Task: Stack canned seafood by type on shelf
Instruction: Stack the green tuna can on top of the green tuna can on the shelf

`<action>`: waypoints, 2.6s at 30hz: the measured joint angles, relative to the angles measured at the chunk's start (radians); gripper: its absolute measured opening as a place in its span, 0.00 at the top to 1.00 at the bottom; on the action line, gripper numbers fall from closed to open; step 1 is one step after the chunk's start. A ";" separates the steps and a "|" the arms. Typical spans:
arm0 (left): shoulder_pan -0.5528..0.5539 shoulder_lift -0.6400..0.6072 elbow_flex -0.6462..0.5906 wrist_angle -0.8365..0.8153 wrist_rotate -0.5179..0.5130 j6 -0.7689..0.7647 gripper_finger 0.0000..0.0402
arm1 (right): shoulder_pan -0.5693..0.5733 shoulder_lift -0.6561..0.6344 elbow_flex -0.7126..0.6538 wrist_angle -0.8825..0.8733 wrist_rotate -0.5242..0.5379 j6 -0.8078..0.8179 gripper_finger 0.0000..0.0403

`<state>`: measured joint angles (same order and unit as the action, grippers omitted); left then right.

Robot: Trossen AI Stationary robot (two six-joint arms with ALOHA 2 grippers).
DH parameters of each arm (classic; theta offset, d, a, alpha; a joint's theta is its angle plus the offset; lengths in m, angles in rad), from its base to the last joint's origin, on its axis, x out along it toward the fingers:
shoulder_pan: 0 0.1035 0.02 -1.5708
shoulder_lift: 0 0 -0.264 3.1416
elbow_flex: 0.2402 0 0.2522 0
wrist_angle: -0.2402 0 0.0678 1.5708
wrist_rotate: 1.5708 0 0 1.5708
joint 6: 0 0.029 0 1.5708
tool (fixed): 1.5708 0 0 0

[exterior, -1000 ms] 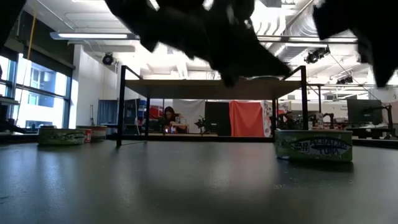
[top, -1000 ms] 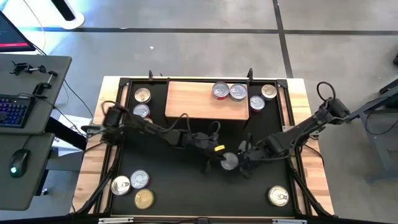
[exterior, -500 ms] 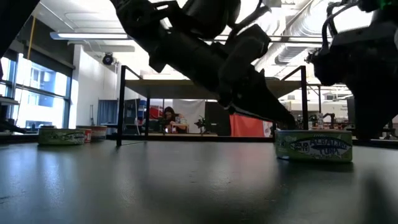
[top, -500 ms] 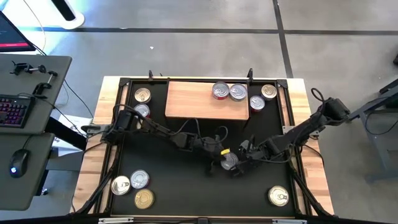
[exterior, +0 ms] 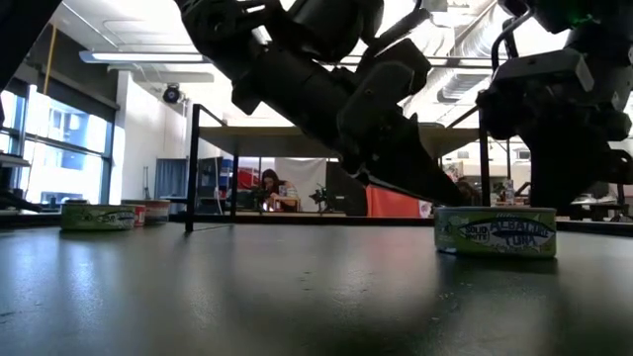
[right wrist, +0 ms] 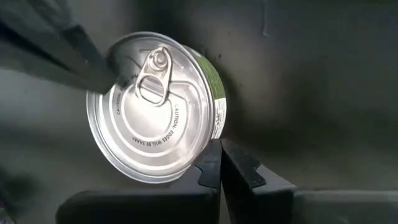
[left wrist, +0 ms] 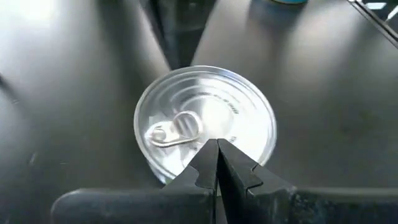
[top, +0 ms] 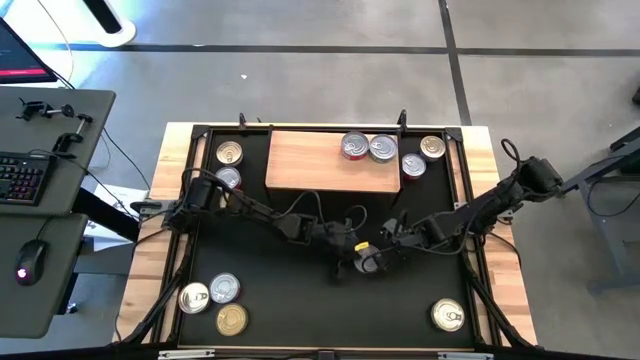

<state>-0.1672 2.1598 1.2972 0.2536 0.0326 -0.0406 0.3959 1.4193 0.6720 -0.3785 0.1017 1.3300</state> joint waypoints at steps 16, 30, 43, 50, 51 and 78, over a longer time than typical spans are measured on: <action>-0.007 0.006 0.004 -0.125 -0.007 0.009 1.00 | 0.007 -0.014 0.112 0.013 -0.017 -0.010 1.00; 0.009 -0.016 0.002 -0.306 -0.016 0.039 1.00 | 0.023 -0.020 0.285 -0.047 0.074 -0.164 1.00; 0.102 -0.269 -0.056 -0.685 -0.211 0.101 1.00 | -0.034 -0.029 0.538 -0.334 0.021 -0.548 0.91; 0.021 -0.498 -0.223 -0.631 -0.254 -0.120 1.00 | -0.080 0.018 0.525 -0.368 -0.129 -0.731 0.49; 0.000 -0.529 -0.249 -0.618 -0.260 -0.158 1.00 | -0.082 0.034 0.525 -0.378 -0.138 -0.772 0.43; -0.338 -1.118 -0.320 -0.601 -0.621 -0.337 1.00 | -0.081 0.328 0.531 -0.566 -0.121 -1.016 0.44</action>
<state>-0.5053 1.0417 0.9775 -0.3473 -0.5883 -0.3776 0.3145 1.7470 1.2027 -0.9444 -0.0197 0.3138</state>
